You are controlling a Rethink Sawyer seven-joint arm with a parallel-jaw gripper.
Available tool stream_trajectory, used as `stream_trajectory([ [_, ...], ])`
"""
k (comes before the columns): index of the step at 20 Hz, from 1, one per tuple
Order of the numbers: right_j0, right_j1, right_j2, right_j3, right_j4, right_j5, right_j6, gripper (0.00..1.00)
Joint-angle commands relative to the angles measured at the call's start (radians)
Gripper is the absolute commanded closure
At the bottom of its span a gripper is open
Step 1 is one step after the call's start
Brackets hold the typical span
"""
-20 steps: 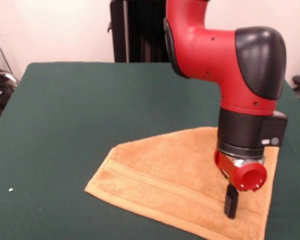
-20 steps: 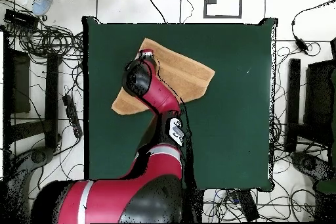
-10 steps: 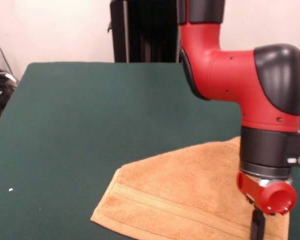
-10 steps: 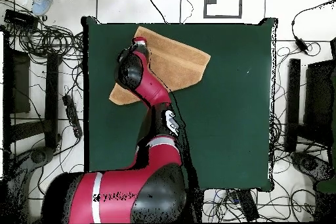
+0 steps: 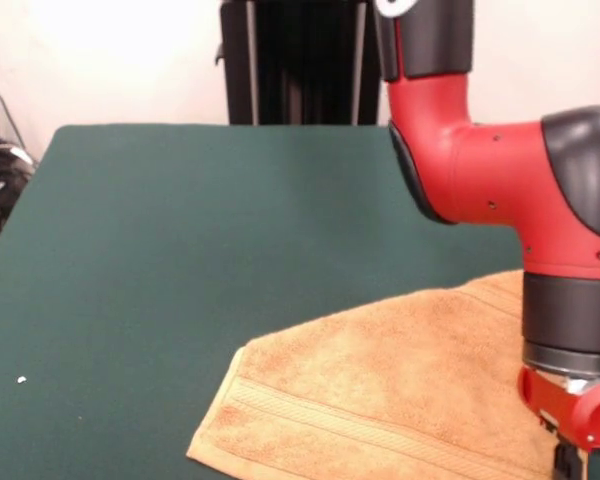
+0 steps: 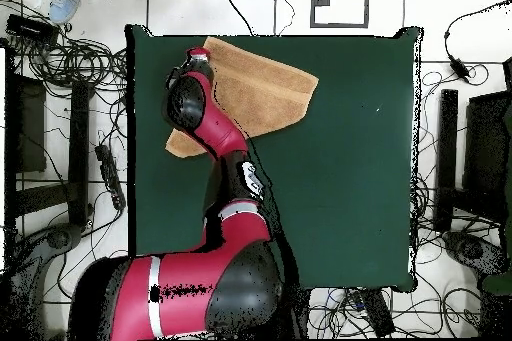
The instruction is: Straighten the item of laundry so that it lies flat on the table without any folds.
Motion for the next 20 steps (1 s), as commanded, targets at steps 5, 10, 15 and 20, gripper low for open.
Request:
stream_trajectory([
  [5, 0.02, 0.084, 0.213, -0.008, -0.002, 0.006, 0.235, 1.0],
  [10, 0.09, 0.045, 0.065, 0.044, 0.126, 0.131, 0.157, 1.0],
  [15, 0.253, -0.001, -0.381, 0.057, 0.086, 0.585, 0.237, 1.0],
  [20, 0.273, -0.182, -0.551, 0.151, -0.129, 0.844, 0.177, 1.0],
])
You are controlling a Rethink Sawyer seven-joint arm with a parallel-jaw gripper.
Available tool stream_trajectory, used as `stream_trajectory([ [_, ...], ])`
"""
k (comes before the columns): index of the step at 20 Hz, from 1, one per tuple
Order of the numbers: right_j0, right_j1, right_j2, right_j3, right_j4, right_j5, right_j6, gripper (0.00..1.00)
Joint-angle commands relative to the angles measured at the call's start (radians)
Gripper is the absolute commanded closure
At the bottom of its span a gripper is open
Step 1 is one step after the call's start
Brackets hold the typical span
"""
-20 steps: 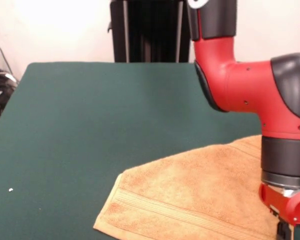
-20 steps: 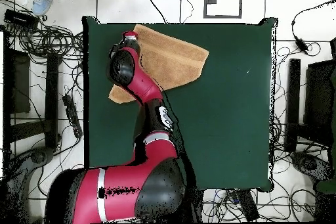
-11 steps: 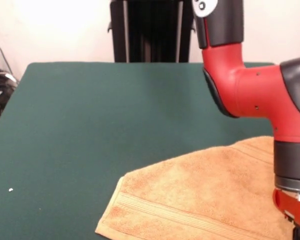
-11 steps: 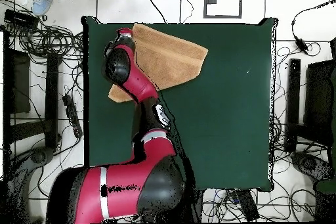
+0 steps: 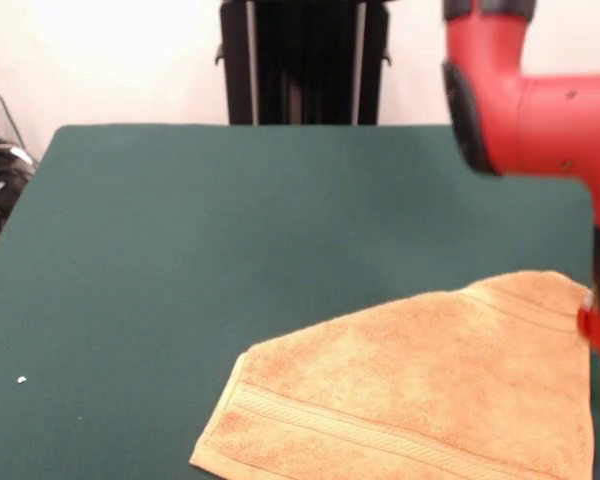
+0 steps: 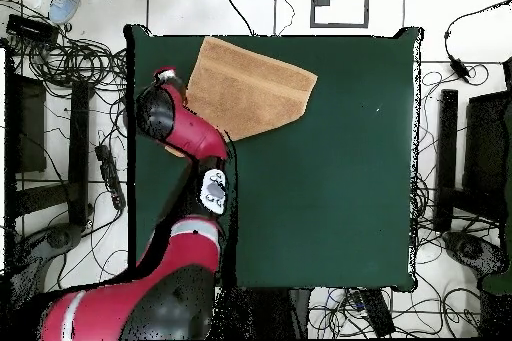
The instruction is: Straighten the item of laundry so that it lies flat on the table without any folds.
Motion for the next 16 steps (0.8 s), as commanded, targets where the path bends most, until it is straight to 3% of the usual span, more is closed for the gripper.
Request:
stream_trajectory([
  [1, 0.068, -0.211, -0.28, 0.171, -0.169, 0.483, 0.163, 1.0],
  [6, 0.03, -0.347, -0.263, 0.19, -0.291, 0.542, 0.062, 1.0],
  [9, 0.0, -0.382, -0.232, 0.196, -0.342, 0.583, 0.026, 1.0],
  [16, -0.079, -0.416, -0.142, 0.267, -0.446, 0.499, -0.071, 1.0],
])
